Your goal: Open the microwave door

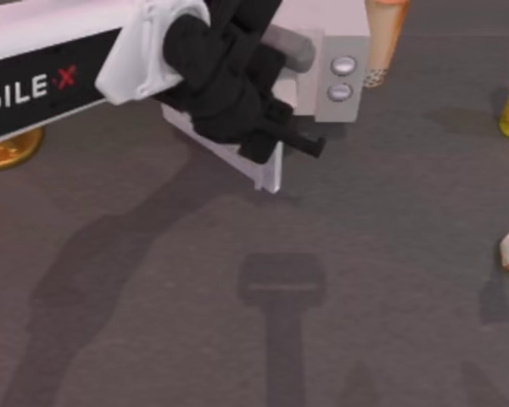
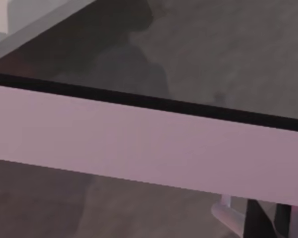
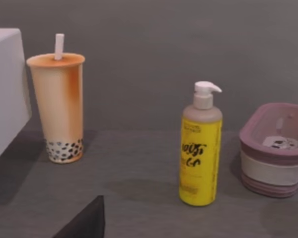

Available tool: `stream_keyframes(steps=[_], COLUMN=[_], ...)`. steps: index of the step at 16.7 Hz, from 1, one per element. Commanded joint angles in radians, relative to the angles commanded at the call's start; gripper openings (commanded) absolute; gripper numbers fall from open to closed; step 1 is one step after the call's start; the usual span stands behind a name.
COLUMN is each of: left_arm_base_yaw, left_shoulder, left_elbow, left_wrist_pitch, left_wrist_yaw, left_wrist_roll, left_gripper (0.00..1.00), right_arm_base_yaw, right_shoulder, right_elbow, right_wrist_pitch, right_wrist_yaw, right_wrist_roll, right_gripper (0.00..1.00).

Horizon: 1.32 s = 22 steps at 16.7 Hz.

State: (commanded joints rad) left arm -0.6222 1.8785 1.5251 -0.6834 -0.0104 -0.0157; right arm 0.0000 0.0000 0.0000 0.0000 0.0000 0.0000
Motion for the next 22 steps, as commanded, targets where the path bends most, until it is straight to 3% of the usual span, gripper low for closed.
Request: stream_keyframes(steps=[22], left_arm_base_yaw=[0.004], left_shoulder=[-0.007], left_elbow=[-0.012], left_wrist_pitch=[0.002], left_wrist_yaw=[0.008], left_wrist_roll=[0.014], left_gripper=[0.0], right_arm_base_yaw=[0.0], right_shoulder=[0.0], right_elbow=[0.0], right_wrist_pitch=[0.0], right_wrist_yaw=[0.0], right_wrist_roll=[0.0], right_gripper=[1.0])
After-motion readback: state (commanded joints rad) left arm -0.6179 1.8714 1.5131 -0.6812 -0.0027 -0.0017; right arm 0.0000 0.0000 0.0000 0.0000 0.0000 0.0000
